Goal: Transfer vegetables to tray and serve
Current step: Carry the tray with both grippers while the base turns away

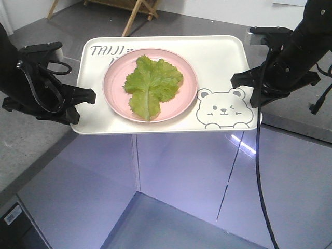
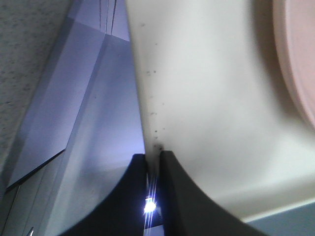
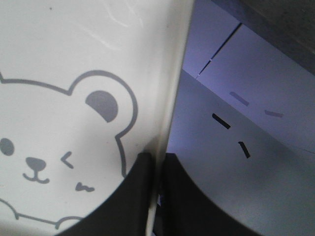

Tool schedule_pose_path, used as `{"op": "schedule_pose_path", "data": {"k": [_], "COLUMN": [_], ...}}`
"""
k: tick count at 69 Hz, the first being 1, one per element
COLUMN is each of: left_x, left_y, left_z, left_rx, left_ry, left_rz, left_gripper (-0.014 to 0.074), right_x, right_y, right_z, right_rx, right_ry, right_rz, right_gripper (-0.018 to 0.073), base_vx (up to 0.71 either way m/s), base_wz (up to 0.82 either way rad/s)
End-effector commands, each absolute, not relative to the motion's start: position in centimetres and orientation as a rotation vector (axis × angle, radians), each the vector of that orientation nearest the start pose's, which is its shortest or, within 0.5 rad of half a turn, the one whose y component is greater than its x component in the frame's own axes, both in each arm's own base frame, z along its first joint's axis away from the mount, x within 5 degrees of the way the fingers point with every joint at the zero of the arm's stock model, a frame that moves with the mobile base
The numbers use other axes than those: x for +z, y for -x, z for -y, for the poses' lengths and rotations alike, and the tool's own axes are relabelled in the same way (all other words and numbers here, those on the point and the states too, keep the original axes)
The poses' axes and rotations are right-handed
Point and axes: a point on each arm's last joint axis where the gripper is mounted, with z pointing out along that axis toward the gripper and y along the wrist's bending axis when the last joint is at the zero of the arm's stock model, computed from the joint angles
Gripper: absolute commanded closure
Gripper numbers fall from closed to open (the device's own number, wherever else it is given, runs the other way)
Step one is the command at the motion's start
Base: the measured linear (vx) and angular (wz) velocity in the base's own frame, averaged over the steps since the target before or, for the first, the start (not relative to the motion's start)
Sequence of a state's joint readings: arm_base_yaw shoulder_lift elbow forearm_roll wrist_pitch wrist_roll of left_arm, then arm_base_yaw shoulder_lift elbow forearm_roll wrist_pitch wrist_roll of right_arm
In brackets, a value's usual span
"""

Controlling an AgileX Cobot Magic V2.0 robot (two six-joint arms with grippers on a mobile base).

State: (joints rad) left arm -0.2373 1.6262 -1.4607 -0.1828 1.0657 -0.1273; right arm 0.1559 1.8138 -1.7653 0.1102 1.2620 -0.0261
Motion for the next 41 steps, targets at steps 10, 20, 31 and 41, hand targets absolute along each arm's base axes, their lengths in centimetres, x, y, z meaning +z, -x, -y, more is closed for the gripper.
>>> {"op": "schedule_pose_path", "data": {"k": [10, 20, 31, 41], "left_x": [35.23, 35.23, 35.23, 35.23], "left_y": [-32.46, -32.46, -32.46, -32.46], "left_z": [10.26, 10.26, 10.26, 10.26], "left_rx": [-0.438, -0.438, -0.438, -0.438], "left_ry": [-0.105, -0.105, -0.105, -0.105], "left_rz": [-2.587, -2.587, -2.587, -2.587], "left_gripper": [0.0604, 0.0604, 0.0604, 0.0604], "right_x": [36.33, 36.33, 36.33, 36.33], "right_y": [-36.56, -36.56, -36.56, -36.56], "right_z": [-7.06, -7.06, -7.06, -7.06], "right_rx": [0.222, 0.222, 0.222, 0.222], "right_ry": [0.271, 0.271, 0.271, 0.271], "right_rz": [-2.716, -2.716, -2.716, -2.716], "right_gripper": [0.0564, 0.0564, 0.0564, 0.0564], "base_vx": [-0.03, -0.02, -0.02, -0.03], "base_wz": [-0.33, -0.32, -0.31, -0.29]}}
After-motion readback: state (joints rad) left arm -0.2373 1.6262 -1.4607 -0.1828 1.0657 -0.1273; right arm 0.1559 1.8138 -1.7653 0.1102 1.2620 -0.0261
